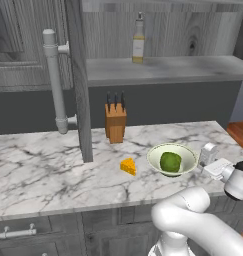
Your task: Pick the cheese from the fridge and the cheese grater from the cabinet and place them next to the salad bowl.
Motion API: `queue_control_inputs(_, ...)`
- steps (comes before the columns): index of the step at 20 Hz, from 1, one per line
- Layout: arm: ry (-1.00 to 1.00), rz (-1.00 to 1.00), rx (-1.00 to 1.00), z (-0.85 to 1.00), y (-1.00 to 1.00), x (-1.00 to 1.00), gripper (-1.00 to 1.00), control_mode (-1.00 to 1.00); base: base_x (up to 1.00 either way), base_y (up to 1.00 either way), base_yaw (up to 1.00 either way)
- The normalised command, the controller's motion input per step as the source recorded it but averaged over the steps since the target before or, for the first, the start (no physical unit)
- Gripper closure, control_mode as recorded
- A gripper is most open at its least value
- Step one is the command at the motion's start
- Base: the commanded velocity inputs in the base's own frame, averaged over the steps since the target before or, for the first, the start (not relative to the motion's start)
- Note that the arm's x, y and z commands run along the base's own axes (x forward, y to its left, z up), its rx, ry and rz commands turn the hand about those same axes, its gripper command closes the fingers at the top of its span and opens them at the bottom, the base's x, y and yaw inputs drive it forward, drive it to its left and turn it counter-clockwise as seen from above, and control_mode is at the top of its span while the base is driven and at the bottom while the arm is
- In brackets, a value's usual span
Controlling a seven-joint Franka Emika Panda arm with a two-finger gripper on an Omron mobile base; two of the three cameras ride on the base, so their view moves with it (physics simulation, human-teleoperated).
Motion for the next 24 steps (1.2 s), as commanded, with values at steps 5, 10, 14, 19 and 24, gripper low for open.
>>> queue_control_inputs(5,-0.02,0.00,0.00,-0.16,0.00,0.00,-1.00,-1.00,0.00,0.00,0.00)
queue_control_inputs(10,0.00,0.00,-0.01,-0.01,-0.05,-0.07,-1.00,-1.00,0.00,0.00,0.00)
queue_control_inputs(14,0.00,-0.01,0.00,0.00,-0.07,-0.19,-1.00,-1.00,0.00,0.00,0.00)
queue_control_inputs(19,-0.03,-0.04,0.00,0.00,-0.01,-0.28,-1.00,-1.00,0.00,0.00,0.00)
queue_control_inputs(24,0.00,-0.05,-0.02,0.05,-0.01,-0.31,-1.00,-1.00,0.00,0.00,0.00)
